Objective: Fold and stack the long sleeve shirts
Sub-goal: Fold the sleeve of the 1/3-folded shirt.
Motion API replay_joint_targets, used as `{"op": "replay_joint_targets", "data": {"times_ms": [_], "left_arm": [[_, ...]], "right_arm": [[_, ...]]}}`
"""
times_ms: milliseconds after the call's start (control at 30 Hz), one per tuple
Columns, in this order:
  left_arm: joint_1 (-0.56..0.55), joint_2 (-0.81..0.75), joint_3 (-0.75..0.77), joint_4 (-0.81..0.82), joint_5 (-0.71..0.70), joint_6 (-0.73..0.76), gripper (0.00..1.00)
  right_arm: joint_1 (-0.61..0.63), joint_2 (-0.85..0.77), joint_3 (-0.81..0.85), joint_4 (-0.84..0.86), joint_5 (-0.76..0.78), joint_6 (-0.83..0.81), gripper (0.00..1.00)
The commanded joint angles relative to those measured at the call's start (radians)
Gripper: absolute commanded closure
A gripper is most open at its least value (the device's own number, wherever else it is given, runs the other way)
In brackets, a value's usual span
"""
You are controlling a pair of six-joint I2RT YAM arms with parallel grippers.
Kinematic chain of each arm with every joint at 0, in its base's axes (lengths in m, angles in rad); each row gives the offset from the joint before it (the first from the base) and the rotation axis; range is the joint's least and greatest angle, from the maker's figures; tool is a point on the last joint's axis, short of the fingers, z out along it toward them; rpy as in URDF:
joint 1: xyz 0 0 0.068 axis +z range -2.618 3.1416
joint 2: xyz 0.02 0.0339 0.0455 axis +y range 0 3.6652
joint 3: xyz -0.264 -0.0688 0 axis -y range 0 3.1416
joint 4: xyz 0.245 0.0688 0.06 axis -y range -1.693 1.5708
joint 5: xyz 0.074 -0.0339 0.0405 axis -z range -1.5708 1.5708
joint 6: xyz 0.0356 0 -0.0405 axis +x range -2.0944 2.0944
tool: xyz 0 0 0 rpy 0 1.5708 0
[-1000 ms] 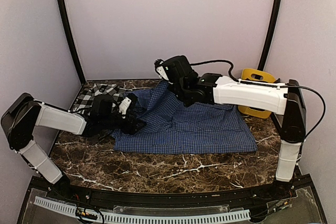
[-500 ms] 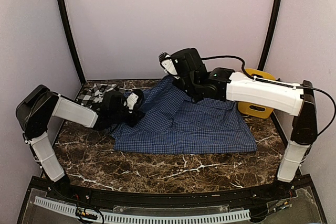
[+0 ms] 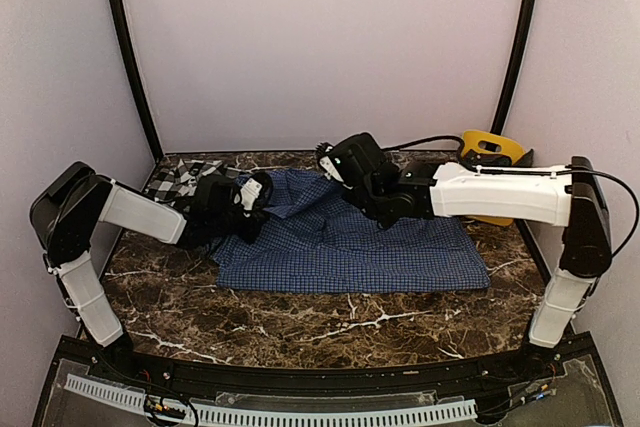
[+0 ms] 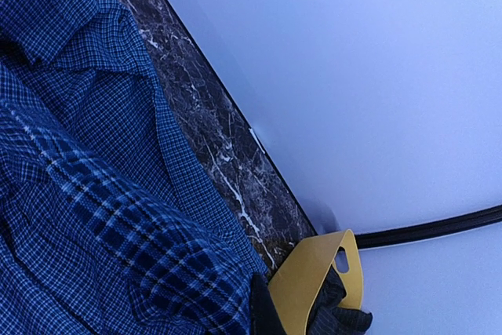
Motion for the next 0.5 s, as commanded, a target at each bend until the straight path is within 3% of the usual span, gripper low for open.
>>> {"op": "replay_joint_targets", "data": {"times_ms": [0,233,467], "left_arm": [[0.007,-0.044,-0.033,-0.046,-0.008,-0.008,0.96],[0.007,-0.048,-0.072,-0.033,0.022,0.002,0.91],[0.01,-0.051,-0.072,-0.033,0.061,0.019,0.88]], "right_arm": [[0.027,-0.066,-0.077,-0.014,0.017,0.109,1.0],[0.066,-0.105,-0.269,-0.079,0.013,0.291,1.0],[0.139,-0.123,-0.353,-0.172,-0.024,0.475,0.97]]}}
